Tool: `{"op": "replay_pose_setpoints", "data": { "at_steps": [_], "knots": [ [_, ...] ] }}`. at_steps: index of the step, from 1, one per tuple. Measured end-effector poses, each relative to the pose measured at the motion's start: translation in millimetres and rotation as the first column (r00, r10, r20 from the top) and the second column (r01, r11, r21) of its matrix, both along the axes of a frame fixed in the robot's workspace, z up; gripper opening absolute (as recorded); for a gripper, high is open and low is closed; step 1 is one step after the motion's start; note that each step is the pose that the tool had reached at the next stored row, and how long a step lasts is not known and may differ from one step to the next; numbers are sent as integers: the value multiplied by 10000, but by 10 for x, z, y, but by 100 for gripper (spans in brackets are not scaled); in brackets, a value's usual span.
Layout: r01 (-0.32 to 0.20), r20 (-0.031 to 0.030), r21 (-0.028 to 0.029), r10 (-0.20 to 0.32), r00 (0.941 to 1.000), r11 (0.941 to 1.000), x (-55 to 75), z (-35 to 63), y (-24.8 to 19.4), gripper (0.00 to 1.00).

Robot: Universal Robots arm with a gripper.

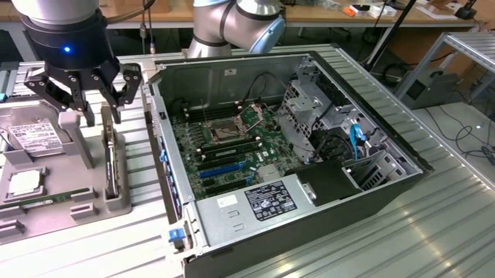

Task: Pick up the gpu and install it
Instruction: 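Pick up the gpu and move the gpu toward the slot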

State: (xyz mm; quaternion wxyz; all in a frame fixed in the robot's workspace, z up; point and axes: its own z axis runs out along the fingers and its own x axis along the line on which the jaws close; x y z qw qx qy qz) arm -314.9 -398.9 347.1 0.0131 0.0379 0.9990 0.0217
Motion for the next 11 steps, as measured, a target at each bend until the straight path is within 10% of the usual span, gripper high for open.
{"op": "replay_pose_setpoints", "data": {
  "at_steps": [11],
  "knots": [
    [0, -2, -1, 0, 10000, 10000, 0, -56, 0, 44]
  ]
}}
